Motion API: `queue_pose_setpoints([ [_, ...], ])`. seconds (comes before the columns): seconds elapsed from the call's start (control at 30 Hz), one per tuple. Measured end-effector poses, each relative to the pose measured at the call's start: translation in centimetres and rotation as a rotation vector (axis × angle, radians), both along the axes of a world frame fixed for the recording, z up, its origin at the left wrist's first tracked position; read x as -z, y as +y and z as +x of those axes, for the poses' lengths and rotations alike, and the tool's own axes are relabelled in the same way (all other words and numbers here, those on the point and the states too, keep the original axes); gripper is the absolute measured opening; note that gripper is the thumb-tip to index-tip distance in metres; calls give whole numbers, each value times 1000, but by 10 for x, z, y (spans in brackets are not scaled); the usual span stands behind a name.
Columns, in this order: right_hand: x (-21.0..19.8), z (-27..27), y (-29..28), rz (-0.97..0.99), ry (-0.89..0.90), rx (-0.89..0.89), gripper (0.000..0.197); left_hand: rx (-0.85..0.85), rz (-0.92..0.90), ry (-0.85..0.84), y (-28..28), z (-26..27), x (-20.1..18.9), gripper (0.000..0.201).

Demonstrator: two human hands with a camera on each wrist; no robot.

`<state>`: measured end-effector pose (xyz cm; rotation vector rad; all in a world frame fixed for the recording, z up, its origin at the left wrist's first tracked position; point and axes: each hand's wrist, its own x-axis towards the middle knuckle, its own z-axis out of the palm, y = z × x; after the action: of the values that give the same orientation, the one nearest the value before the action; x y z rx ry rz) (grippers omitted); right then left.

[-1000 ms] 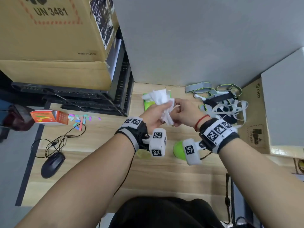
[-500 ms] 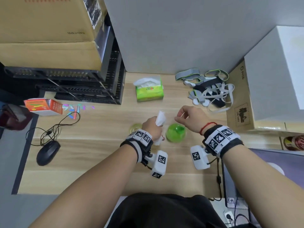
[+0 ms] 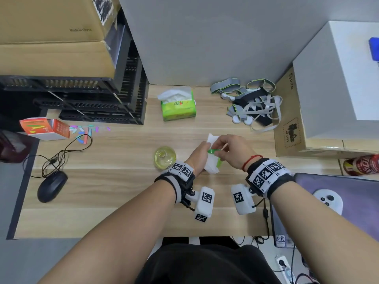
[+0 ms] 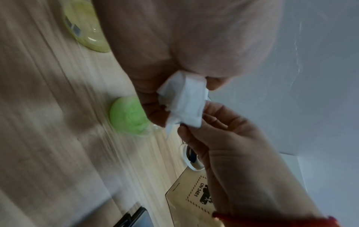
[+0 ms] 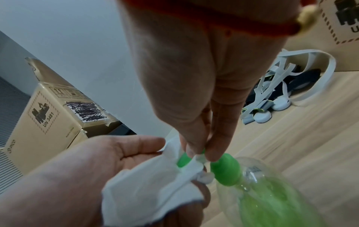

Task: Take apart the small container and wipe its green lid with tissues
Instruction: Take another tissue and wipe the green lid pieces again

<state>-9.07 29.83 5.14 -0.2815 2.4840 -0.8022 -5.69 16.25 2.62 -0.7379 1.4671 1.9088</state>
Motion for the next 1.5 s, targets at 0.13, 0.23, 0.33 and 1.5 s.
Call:
queue_pose_setpoints([
  [0.13, 0, 2, -1, -34, -2, 19, 12, 29, -81, 93, -6, 3, 5, 24],
  [0.23, 3, 2, 3, -63, -20, 28, 18, 88, -174, 170, -12, 5, 11, 23],
  [0.33, 10, 3, 11, -84, -21, 42, 28, 145, -342, 245, -15, 4, 12, 24],
  [1.5, 46, 1, 1, 239, -44, -135, 51, 190, -482, -124, -30, 15, 2, 47],
])
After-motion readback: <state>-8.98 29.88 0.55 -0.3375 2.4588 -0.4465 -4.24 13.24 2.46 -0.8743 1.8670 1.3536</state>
